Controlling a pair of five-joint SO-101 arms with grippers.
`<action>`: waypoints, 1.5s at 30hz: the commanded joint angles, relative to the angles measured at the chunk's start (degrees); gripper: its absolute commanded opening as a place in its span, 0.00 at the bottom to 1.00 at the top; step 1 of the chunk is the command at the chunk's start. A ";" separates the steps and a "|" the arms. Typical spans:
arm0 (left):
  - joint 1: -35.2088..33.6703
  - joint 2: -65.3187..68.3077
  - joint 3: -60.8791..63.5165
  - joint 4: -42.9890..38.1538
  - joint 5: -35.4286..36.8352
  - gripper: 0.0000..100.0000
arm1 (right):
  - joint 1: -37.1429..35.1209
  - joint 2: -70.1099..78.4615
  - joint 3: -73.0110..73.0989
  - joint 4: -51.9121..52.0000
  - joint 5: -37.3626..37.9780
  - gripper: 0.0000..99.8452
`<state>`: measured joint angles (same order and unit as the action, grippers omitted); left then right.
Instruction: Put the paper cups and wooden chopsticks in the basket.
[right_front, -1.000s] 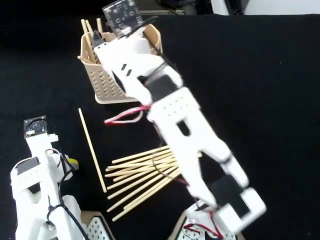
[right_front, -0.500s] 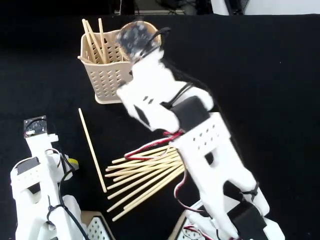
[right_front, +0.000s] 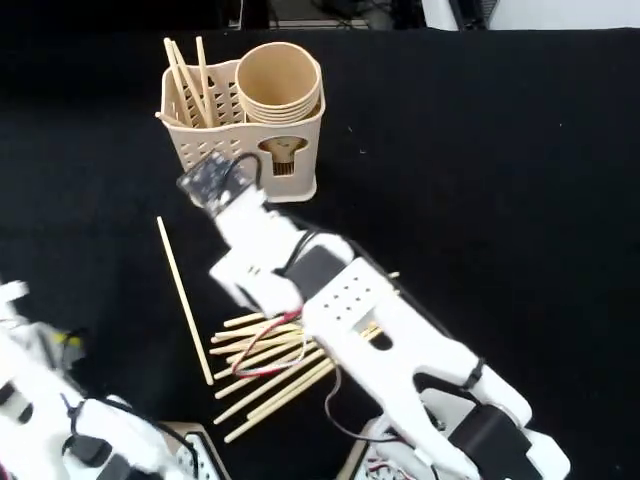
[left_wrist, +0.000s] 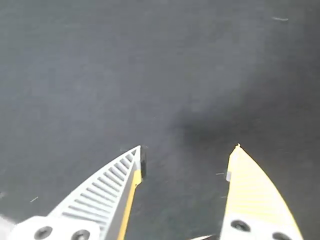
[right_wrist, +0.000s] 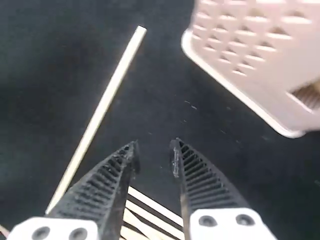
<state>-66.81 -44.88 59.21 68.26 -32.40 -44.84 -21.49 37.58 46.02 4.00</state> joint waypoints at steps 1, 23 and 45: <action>-8.48 -0.26 -2.77 0.88 -5.80 0.28 | -3.96 -1.45 1.80 -5.98 -2.64 0.14; -13.14 -0.35 -2.86 1.14 -6.86 0.28 | -11.25 36.26 -17.71 -7.74 -12.75 0.23; -12.97 -0.35 -2.86 1.14 -7.03 0.28 | -11.34 37.41 -21.05 2.29 -3.69 0.01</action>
<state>-79.21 -44.88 59.03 68.88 -38.90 -55.38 16.66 19.30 47.69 -0.48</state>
